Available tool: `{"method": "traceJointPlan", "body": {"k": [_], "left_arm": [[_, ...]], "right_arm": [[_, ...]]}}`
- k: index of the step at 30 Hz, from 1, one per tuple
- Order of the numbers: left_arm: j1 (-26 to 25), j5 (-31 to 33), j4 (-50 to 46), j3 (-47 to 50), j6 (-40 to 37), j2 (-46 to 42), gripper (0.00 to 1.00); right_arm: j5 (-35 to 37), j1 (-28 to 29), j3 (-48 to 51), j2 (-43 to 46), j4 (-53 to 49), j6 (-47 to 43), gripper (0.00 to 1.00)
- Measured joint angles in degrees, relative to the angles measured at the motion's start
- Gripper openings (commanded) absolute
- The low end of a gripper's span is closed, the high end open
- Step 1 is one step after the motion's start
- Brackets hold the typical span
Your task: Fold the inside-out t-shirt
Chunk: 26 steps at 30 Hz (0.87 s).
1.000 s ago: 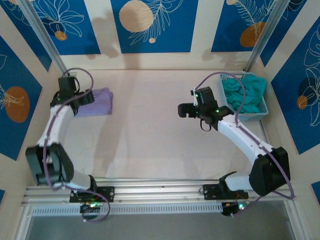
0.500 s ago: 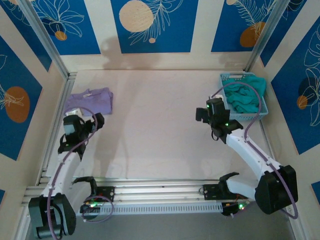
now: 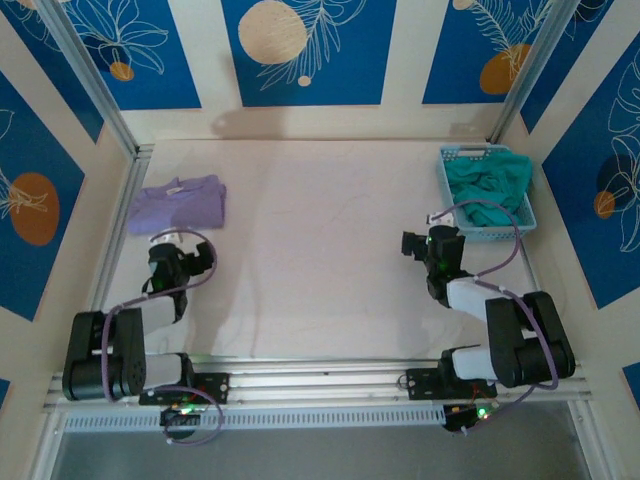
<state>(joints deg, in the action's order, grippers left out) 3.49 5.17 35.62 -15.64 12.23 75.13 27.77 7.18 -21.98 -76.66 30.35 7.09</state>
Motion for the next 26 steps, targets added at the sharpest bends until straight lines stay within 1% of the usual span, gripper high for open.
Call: {"method": "traceJointPlan", "body": {"k": [4,6,8,11,13,17,26], "left_arm": [[-1.5,1.0,10.6,0.0,-3.5,4.7,1.00],[-2.1,1.6,12.8,0.0,-4.7,6.2,1.00],[-2.6,1.8,14.1,-0.2,-5.6,6.7,1.00],[-3.9,2.4,15.0,-1.4,-7.5,7.7,1.00],[-5.1,2.4,18.8,-2.1,-8.9,11.1,1.00],[-6.3,2.7,18.2,-2.9,-10.3,13.8,1.00],[-6.4,2.9,18.5,-3.1,-11.3,13.8,1.00]], "right_arm": [[-5.9,-2.6,0.0,-5.2,10.2,-0.5,1.00],[-8.0,-3.3,0.0,-9.0,13.4,-0.7,1.00],[-10.4,-4.2,0.0,-10.7,13.6,-0.7,0.99],[-12.5,-5.2,0.0,-10.9,14.4,-0.6,0.99],[-13.2,-5.5,0.0,-10.9,15.1,-0.5,0.99],[-14.1,-5.6,0.0,-10.9,15.5,-0.5,0.99],[-14.6,-5.6,-0.1,-10.9,15.5,-0.5,0.99]]}}
